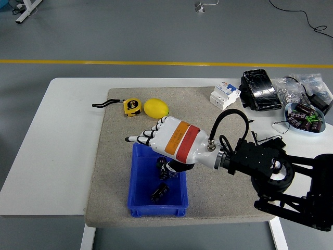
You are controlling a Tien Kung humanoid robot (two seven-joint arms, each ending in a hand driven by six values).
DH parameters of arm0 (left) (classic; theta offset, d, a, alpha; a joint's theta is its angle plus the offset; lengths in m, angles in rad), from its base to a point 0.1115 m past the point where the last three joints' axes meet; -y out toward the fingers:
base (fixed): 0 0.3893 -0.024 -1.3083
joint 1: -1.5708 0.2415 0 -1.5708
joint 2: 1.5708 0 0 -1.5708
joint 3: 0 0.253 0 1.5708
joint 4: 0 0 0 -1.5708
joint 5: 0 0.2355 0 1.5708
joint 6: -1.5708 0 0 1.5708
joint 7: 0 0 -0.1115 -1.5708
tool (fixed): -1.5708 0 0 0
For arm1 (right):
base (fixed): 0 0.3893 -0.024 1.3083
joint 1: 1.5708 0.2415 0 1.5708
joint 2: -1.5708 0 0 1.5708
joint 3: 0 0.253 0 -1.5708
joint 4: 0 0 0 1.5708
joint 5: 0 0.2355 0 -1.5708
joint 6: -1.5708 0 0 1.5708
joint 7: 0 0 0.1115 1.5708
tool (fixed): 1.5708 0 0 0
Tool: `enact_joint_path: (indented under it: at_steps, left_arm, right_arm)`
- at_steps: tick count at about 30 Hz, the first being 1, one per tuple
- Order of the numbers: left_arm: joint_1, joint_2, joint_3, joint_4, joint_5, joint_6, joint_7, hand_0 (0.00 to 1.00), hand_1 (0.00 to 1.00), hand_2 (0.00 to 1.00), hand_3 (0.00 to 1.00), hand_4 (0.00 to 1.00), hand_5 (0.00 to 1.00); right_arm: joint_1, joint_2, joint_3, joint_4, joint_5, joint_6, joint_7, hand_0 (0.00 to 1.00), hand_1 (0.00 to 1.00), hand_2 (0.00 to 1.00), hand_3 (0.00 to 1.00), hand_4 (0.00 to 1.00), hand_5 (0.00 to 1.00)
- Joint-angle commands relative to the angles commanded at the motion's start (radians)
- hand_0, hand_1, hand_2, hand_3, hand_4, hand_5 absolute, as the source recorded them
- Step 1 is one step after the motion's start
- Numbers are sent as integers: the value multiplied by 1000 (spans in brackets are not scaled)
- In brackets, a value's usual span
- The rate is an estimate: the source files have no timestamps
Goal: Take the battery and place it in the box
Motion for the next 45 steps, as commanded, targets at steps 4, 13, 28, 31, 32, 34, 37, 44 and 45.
enact_joint_path:
  at_steps: [4,13,28,31,32,34,37,44,45]
  left_arm:
    - [6,0,-8,1,4,-6,-2,705,601,676,672,727,661]
    - [21,-6,-6,2,-7,-15,-1,709,606,684,672,726,660]
    - [63,-9,93,-7,-114,-20,-11,737,751,774,683,721,669]
    - [66,-12,116,-7,-138,-10,-14,737,751,774,683,721,669]
    - [67,-14,122,-6,-147,-4,-14,737,751,774,683,721,669]
    - [74,-17,138,-5,-174,11,-17,743,761,777,683,721,670]
    - [83,-20,154,-2,-207,32,-22,743,761,777,683,721,670]
    - [99,-18,161,1,-211,42,-23,743,763,777,684,721,672]
    - [101,-17,163,1,-211,42,-23,749,766,777,681,720,670]
  right_arm:
    - [-19,-26,149,-27,133,-82,4,658,673,794,883,938,252]
    - [-116,-70,266,-97,508,-107,258,795,787,843,882,998,481]
    - [-424,-66,452,-222,1145,21,410,886,856,882,918,998,948]
    - [-470,-61,489,-219,1268,17,418,886,856,882,918,998,948]
    - [-486,-62,499,-213,1307,15,419,886,856,882,918,998,948]
    - [-522,-62,517,-197,1398,7,419,910,870,909,945,998,969]
    - [-571,-61,542,-171,1528,-2,416,910,870,909,945,998,969]
    - [-663,-48,613,-137,1624,-10,391,912,871,909,942,998,979]
    - [-678,-41,628,-134,1611,-11,390,909,870,905,938,998,973]
